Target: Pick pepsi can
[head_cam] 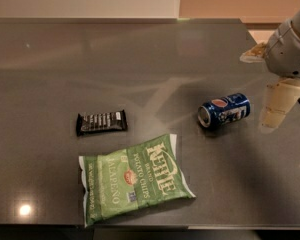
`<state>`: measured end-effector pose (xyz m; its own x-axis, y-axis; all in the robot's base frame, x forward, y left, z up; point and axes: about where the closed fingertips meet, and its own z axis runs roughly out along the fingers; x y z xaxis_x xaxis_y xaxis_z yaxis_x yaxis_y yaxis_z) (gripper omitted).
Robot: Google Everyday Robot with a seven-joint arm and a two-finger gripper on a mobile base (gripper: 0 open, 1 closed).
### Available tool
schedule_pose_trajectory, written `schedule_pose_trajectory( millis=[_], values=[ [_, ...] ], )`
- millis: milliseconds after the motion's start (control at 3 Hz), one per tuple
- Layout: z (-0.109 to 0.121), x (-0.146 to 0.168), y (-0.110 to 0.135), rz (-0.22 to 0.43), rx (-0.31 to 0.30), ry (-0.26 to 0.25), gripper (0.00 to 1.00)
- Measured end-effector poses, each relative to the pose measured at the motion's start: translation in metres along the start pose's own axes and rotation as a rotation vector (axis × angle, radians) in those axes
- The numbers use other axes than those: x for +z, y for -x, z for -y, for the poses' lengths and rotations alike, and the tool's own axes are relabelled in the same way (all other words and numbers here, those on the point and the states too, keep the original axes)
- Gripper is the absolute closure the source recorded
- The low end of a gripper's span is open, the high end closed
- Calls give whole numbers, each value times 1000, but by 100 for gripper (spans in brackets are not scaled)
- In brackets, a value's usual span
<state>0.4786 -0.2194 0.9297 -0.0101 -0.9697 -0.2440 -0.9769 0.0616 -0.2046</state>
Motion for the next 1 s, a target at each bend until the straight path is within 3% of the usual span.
schedule_pose_trajectory(
  millis=[1000],
  values=[
    [18, 71, -16, -36, -123, 124, 0]
  ],
)
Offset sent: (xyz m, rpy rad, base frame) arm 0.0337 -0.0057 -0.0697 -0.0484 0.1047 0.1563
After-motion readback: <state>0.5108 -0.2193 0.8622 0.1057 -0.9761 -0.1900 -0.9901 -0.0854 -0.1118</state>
